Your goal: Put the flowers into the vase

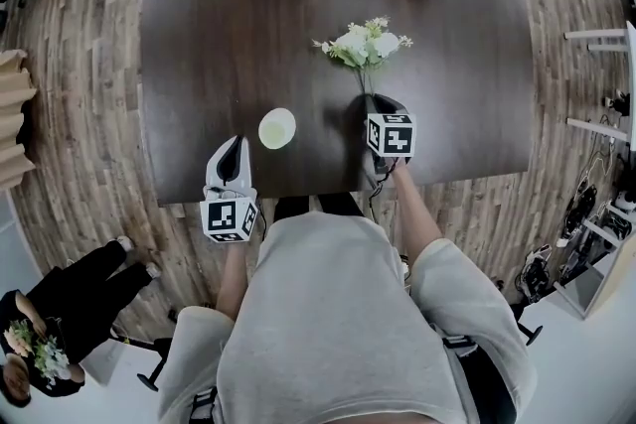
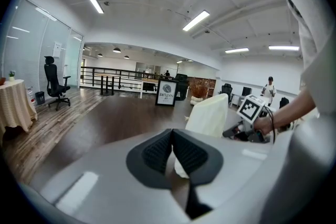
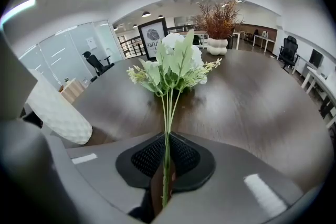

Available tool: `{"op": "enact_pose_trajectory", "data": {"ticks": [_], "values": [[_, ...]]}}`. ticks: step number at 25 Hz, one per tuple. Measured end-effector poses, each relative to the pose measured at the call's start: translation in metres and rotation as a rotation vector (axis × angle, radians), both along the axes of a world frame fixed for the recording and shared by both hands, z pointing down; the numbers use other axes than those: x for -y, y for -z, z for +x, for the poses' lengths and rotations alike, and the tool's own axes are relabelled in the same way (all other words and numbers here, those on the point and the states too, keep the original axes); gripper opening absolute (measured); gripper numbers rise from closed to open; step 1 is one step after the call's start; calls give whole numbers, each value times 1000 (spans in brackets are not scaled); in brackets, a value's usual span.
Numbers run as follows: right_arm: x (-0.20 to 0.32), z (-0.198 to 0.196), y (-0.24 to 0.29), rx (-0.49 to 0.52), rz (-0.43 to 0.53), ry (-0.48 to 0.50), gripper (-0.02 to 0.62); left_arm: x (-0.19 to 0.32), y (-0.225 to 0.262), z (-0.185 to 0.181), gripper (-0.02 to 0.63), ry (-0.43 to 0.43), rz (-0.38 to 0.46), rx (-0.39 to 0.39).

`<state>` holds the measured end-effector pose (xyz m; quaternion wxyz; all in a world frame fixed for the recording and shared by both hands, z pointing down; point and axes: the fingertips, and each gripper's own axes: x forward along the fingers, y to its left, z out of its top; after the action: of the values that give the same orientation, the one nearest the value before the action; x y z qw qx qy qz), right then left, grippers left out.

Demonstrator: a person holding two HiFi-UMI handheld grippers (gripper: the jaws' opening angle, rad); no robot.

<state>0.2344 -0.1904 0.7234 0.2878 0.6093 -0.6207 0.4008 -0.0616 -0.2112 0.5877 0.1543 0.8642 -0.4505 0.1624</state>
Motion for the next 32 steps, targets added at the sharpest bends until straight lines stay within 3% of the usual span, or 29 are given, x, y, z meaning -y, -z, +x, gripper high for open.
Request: {"op": "enact_pose_trajectory", "data": {"ticks": [6, 11, 16, 23, 29, 32], "values": [[15, -17, 30, 103, 158, -7, 20, -8, 3, -2, 9, -1, 9, -5], [40, -43, 90, 286, 416, 15, 20, -13, 6, -2, 9, -5, 21, -6], [63, -77, 176, 460, 656, 98, 20, -16, 5, 0, 9, -16, 30, -2], [71, -139, 291, 543, 878, 287, 20, -28, 1, 7, 24, -55, 56, -9], [73, -176, 318, 550, 912, 402, 20, -36, -10, 28, 397, -181, 108, 9], [70, -201, 313, 556, 913, 414, 20, -43, -32, 25, 414, -232, 113, 46]]}}
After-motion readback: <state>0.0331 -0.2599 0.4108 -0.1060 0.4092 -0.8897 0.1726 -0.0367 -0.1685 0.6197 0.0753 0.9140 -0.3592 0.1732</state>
